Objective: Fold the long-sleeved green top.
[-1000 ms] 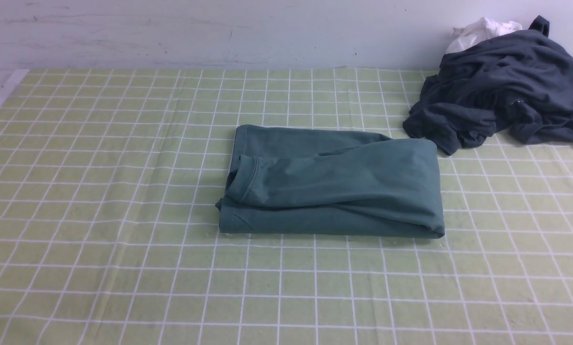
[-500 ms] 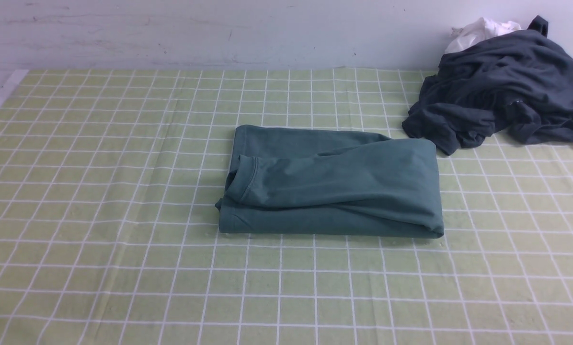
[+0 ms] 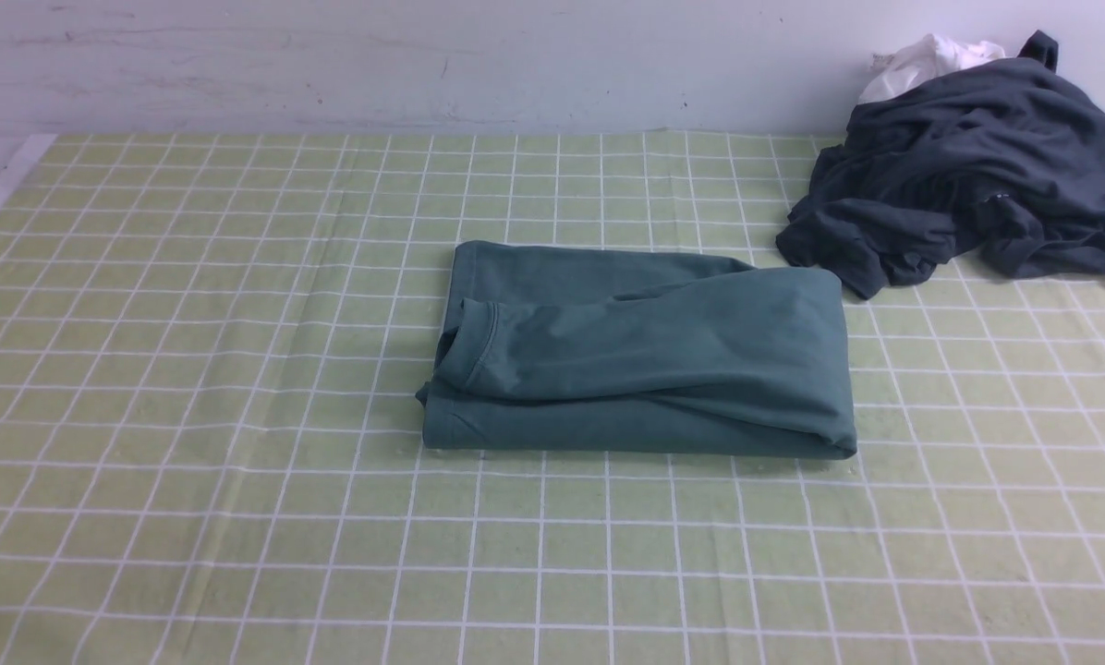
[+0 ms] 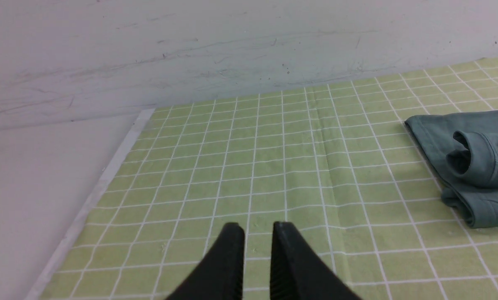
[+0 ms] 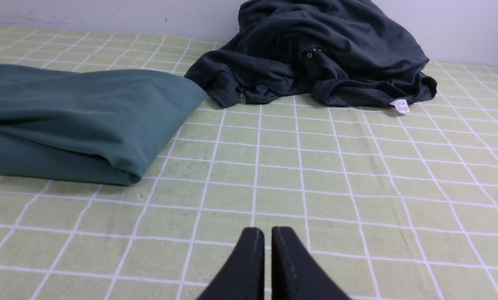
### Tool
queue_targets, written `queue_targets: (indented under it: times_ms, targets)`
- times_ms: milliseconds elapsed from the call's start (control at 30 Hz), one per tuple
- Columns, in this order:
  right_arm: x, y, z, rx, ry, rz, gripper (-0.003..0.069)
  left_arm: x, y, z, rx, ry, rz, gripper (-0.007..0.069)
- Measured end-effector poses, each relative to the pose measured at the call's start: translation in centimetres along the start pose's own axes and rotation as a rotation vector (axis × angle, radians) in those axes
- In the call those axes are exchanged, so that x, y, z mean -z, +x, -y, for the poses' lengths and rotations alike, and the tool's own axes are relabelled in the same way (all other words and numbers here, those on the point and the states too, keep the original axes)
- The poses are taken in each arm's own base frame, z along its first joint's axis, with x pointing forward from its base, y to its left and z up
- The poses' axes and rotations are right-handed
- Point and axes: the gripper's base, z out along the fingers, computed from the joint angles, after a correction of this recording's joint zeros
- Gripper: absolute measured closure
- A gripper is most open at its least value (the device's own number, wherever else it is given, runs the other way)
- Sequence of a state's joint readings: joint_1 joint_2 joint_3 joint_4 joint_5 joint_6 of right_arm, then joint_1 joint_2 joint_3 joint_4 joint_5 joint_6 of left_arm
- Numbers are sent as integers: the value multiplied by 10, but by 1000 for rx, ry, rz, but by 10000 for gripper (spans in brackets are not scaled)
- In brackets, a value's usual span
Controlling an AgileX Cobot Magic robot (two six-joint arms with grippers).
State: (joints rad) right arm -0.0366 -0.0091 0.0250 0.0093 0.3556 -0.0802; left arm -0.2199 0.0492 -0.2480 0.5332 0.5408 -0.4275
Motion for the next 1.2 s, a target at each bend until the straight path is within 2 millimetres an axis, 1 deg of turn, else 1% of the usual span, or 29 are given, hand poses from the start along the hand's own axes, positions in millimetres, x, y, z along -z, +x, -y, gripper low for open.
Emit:
queue_targets:
  times_ms: [33, 100, 233, 367, 433, 633, 1200]
  targets:
    - [0, 0, 0, 0, 0, 0, 634, 0, 1, 0, 4, -2, -2, 535]
    - [0, 0, 0, 0, 1, 0, 634, 2, 12, 2, 65, -13, -5, 535]
    - [0, 0, 0, 1, 2, -1, 634, -7, 28, 13, 151, 38, 13, 535]
    - [0, 0, 0, 1, 2, -1, 634, -20, 53, 19, 149, 39, 57, 535]
    - [0, 0, 0, 1, 2, -1, 634, -22, 58, 20, 149, 36, 52, 535]
    - [0, 0, 0, -5, 2, -1, 634, -22, 75, 24, 110, 64, -117, 535]
    - [0, 0, 0, -7, 2, -1, 634, -22, 76, 24, 110, 67, -124, 535]
